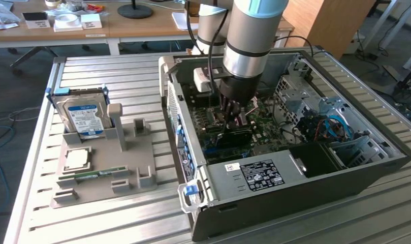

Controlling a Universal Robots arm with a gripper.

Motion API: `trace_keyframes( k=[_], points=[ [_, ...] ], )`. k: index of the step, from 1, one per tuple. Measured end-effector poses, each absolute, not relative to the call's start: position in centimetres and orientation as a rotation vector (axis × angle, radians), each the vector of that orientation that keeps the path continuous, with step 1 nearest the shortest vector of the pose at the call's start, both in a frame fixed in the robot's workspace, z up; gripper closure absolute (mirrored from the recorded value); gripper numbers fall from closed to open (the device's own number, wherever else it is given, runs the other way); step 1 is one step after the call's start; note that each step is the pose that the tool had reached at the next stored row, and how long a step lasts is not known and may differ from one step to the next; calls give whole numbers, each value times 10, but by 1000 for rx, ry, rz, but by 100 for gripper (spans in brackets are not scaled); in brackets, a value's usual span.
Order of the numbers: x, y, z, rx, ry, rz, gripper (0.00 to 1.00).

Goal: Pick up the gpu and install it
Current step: 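Press down on the gpu until it lock into place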

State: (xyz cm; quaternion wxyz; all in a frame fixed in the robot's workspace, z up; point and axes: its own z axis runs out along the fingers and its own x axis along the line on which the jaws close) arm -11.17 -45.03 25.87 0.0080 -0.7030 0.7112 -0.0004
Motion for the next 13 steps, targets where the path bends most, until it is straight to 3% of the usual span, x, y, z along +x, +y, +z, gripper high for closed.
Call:
trace_keyframes(
  k=[13],
  points=[
    [-112,-450,259,-2197,2223,-1,89]
  ],
)
